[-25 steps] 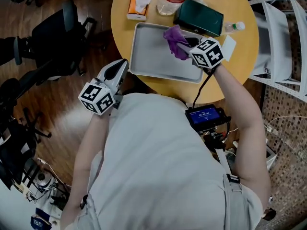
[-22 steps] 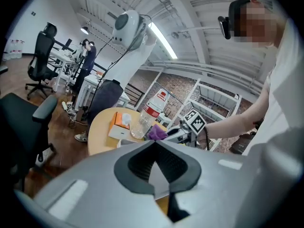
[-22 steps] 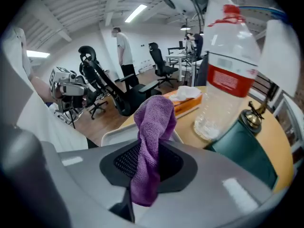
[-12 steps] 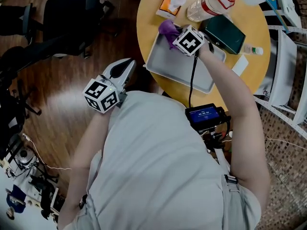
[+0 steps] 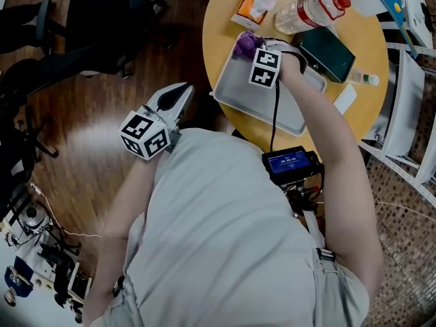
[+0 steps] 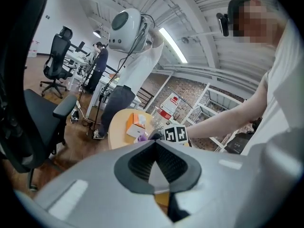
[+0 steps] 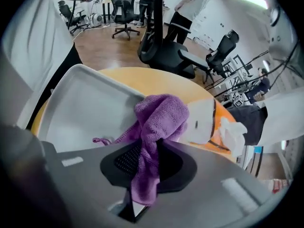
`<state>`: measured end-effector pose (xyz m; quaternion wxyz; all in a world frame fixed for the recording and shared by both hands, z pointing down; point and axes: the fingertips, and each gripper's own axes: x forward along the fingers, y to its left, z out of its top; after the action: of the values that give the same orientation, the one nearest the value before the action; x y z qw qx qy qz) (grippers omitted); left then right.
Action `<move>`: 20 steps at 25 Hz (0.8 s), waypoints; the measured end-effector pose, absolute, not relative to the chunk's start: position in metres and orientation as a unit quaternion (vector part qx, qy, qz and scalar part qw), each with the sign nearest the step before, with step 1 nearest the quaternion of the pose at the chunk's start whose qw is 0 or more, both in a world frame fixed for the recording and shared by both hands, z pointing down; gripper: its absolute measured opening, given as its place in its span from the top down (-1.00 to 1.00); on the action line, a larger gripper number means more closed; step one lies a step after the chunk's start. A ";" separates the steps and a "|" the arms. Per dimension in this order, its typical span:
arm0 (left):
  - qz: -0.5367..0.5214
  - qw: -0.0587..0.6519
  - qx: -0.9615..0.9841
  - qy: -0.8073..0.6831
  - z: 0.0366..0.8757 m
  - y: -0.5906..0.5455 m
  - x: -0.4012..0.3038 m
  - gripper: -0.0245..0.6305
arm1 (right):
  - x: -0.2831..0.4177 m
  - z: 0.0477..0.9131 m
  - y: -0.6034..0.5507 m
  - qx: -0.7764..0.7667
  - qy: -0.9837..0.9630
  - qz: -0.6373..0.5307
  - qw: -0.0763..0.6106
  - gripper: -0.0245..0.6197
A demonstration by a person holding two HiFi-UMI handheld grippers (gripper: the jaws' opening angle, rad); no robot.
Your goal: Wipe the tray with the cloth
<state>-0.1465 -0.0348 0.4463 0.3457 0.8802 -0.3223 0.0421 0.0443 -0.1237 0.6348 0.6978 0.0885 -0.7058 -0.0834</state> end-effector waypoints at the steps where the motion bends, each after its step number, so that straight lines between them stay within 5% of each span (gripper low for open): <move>1: 0.043 0.345 0.882 -0.320 0.446 -0.036 -0.145 0.93 | 0.050 0.635 -0.122 0.088 -0.705 -0.077 0.699 0.71; 20: 0.072 0.327 0.909 -0.250 0.432 -0.029 -0.064 0.93 | 0.246 0.633 -0.039 0.201 -0.675 0.056 0.708 0.71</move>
<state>-0.0643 -0.0292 0.4325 0.3268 0.9087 -0.2499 0.0715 0.2459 -0.0392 0.6332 0.7076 0.2009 -0.6751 0.0561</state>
